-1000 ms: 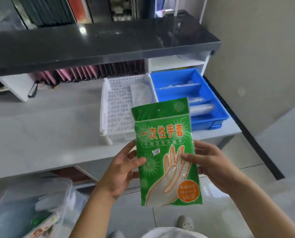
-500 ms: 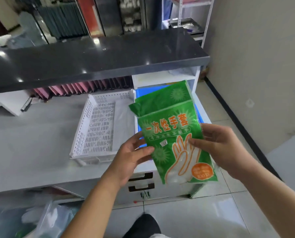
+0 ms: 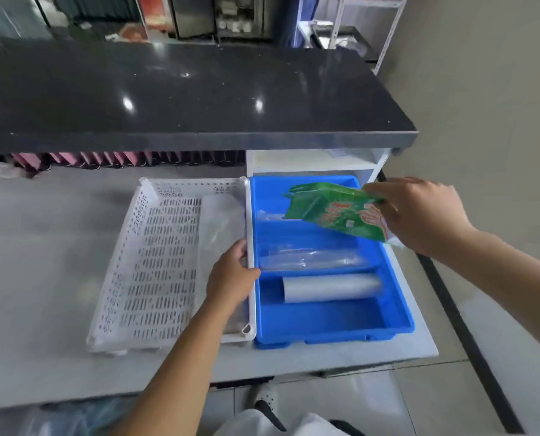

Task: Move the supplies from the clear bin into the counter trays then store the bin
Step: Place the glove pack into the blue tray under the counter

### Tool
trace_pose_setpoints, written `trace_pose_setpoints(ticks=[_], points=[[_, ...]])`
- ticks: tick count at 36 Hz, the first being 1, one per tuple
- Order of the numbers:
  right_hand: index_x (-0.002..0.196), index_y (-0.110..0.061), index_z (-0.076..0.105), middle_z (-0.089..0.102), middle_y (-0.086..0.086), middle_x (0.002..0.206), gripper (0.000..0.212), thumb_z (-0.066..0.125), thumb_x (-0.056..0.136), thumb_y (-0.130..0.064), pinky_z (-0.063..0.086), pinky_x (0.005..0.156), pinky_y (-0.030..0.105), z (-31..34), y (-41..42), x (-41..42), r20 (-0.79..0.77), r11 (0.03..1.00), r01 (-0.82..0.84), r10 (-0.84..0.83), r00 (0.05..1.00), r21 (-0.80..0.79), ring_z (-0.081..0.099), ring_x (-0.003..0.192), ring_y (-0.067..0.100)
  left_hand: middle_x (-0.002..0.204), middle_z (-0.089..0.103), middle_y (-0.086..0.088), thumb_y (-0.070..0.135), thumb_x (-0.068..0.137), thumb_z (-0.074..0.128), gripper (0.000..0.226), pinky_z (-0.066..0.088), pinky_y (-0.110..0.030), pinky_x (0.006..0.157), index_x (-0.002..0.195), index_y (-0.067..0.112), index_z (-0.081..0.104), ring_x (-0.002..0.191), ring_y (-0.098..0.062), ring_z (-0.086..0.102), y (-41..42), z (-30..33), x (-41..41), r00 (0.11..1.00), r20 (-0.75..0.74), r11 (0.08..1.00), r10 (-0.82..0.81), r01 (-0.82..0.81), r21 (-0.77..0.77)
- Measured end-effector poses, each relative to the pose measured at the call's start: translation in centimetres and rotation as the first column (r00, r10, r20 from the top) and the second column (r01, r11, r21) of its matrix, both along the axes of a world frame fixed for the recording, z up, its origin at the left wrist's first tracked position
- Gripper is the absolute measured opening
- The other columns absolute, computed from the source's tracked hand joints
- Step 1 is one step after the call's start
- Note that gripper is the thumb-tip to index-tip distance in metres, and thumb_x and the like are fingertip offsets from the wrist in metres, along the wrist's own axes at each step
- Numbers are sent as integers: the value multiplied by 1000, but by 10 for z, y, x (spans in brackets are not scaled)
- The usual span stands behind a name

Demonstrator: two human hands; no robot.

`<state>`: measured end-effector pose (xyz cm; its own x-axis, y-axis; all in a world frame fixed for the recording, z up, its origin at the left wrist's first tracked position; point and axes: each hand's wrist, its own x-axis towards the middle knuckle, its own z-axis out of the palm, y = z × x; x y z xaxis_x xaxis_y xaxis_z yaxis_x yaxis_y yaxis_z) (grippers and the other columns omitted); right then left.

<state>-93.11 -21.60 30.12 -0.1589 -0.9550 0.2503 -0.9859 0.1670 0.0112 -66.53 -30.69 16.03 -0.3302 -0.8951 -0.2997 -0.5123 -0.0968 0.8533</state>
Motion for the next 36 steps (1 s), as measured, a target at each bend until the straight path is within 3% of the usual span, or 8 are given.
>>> trace_pose_setpoints(ticks=[3,6,9,15,22,29,33,36], points=[[119,-26,70,74,8,101,38,62,85,-9,48,62,37,-13,-32,-7,-20,997,-30,29,999,-72,68,93,35,113,70,17,15,78,66,52,60,-39,82,126,34,62,92,-11,70,-2,-3,3,1000,-13,1000,-1,2,20],[114,-19,72,75,9,93,38,64,82,-1,52,57,39,-24,-57,-9,-89,986,-104,93,992,-128,68,84,36,114,69,17,14,82,69,53,59,-27,77,131,32,60,92,-4,68,-4,-4,3,999,-35,1000,2,-1,27],[112,-13,73,75,10,92,39,64,80,7,51,54,37,-40,-77,-9,-120,973,-181,165,979,-141,67,79,36,121,68,13,12,84,69,55,59,-29,80,134,30,58,93,-8,69,-5,-5,1,1000,-1,1000,-8,8,19],[119,-13,68,72,12,100,42,55,82,3,51,61,41,-67,-112,-5,-69,984,-173,171,983,-28,63,91,37,128,66,11,12,86,68,59,58,-30,85,141,29,53,99,-10,69,-4,-6,-2,996,86,1000,-10,11,-9],[124,-23,59,65,3,108,43,51,86,-4,36,66,35,-95,-137,-9,-94,957,-164,191,977,240,57,107,31,115,66,17,10,86,69,55,50,-10,64,135,33,58,88,2,67,-1,-2,-3,998,54,999,32,-33,19],[133,-39,57,67,3,122,51,51,89,-14,35,75,33,-80,-151,-30,-16,899,-224,248,969,376,62,111,29,100,65,29,6,82,69,57,60,-32,80,126,42,62,92,-5,70,-1,-3,-7,996,48,995,76,-79,63],[138,-37,52,66,5,128,56,51,89,-10,38,76,33,-78,-160,-37,36,918,-205,205,978,340,62,112,30,101,62,30,6,83,68,58,60,-33,80,129,41,61,92,-5,70,0,-3,-8,993,66,992,102,-106,65],[148,-28,38,55,6,142,64,54,89,-8,42,98,44,-90,-163,-36,47,945,-200,195,980,259,52,126,32,96,61,34,7,84,68,55,59,-27,74,119,50,63,88,0,69,2,-2,-9,991,81,992,108,-113,55]])
